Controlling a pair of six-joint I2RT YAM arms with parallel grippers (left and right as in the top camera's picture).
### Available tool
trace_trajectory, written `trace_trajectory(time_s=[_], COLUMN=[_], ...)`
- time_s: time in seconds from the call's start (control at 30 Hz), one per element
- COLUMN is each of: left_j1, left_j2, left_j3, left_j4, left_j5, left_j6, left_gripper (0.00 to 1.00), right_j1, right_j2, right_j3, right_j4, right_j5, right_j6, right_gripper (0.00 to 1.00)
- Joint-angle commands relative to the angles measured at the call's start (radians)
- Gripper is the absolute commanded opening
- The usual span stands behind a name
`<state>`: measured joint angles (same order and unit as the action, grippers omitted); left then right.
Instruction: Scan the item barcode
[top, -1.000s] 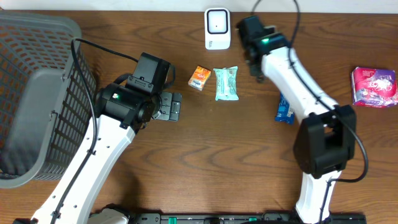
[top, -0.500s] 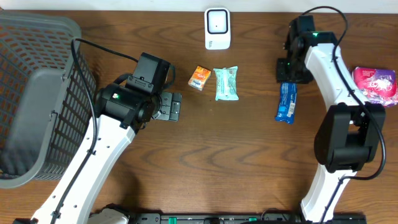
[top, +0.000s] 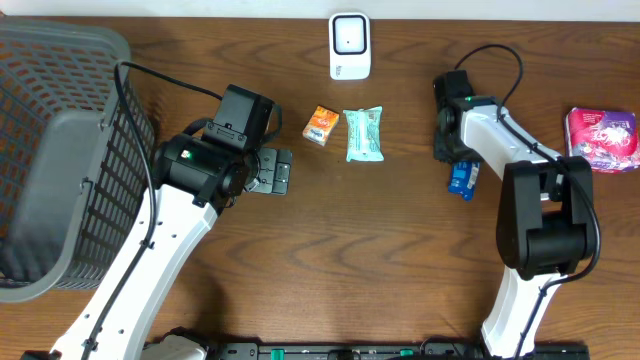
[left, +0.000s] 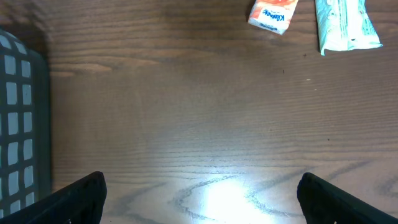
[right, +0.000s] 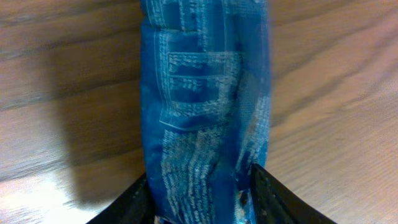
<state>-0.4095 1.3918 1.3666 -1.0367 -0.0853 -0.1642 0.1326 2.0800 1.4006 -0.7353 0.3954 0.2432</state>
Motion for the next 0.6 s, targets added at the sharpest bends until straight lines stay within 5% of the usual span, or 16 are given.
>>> trace_trajectory(time_s=[0.0, 0.3, 0.57], left_j1=[0.0, 0.0, 0.0], left_j2=[0.003, 0.003, 0.003], left_j3=[-0.002, -0.002, -0.002], left_j4=[-0.002, -0.002, -0.002], left_j5=[-0.009, -0.009, -0.009], left_j6=[-0.013, -0.013, -0.013], left_gripper=[0.98, 0.98, 0.98], right_j1=[0.003, -0.003, -0.023], right_j2=[-0.013, -0.014, -0.014], right_j3=[-0.069, -0.06, 0.205], right_j4=[0.04, 0.039, -0.003], right_j5=[0.097, -0.154, -0.763], right_j6=[0.04, 0.04, 0.018], right_gripper=[0.44, 0.02, 0.01])
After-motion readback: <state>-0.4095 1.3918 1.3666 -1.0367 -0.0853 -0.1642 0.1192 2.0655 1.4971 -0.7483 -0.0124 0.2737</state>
